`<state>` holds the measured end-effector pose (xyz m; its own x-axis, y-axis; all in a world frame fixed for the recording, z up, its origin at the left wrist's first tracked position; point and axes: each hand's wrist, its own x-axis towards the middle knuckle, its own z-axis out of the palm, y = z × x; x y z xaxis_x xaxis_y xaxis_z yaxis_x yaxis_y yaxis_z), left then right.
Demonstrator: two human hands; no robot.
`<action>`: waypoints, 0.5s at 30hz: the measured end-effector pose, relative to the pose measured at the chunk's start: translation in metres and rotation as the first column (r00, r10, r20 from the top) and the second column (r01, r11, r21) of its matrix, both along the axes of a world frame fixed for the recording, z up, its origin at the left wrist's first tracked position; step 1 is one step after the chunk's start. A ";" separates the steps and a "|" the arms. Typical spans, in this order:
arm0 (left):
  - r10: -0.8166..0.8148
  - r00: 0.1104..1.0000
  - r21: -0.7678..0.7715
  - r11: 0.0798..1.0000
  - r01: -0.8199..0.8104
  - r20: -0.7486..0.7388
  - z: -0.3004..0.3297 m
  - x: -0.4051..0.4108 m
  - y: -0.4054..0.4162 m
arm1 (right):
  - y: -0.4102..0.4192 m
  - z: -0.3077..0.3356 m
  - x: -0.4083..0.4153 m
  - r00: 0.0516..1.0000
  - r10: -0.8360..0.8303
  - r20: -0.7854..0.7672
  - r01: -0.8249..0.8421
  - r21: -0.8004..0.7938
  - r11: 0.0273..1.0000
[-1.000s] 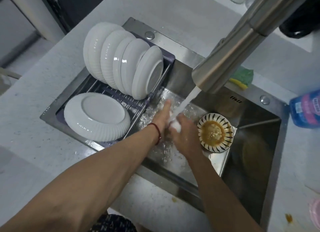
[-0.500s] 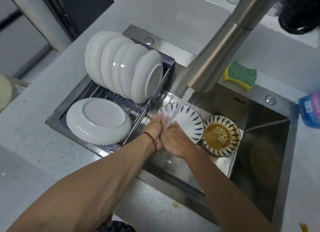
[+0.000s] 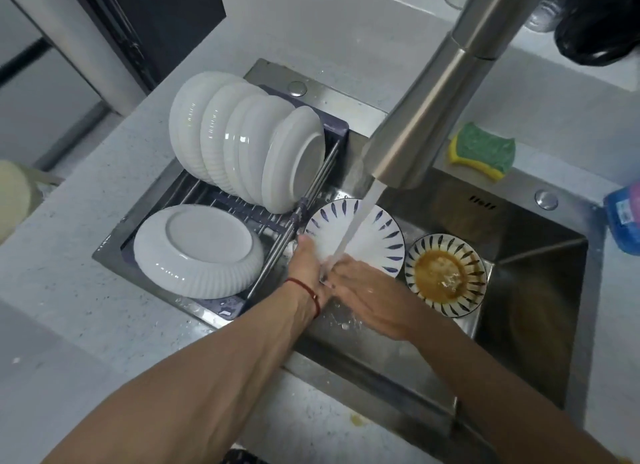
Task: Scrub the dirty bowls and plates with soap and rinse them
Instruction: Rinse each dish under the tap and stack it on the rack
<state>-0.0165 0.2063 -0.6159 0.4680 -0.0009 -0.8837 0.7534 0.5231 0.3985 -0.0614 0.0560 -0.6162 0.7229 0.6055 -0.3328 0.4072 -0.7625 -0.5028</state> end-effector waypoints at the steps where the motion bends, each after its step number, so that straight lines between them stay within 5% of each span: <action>1: -0.009 1.000 0.018 1.000 0.009 0.003 0.000 -0.001 -0.001 | -0.016 0.000 -0.004 0.998 -0.013 0.068 0.016 -0.035 0.999; 5: -0.005 1.000 0.039 0.999 0.005 0.007 0.002 -0.010 -0.016 | -0.007 -0.017 0.019 0.914 -0.346 0.210 0.401 -0.349 0.847; 8: 0.040 0.999 -0.014 0.999 -0.039 0.017 0.002 -0.009 -0.014 | 0.043 -0.029 0.043 0.871 -0.491 -0.022 0.485 -0.123 0.866; 12: 0.030 1.000 0.056 0.998 -0.030 -0.004 -0.003 -0.004 0.003 | 0.019 -0.019 0.001 0.998 -0.067 -0.019 0.067 0.000 0.998; 15: -0.008 1.000 0.100 0.995 0.008 -0.002 -0.007 -0.009 0.003 | -0.031 -0.009 -0.016 0.991 -0.104 0.085 0.111 -0.082 0.990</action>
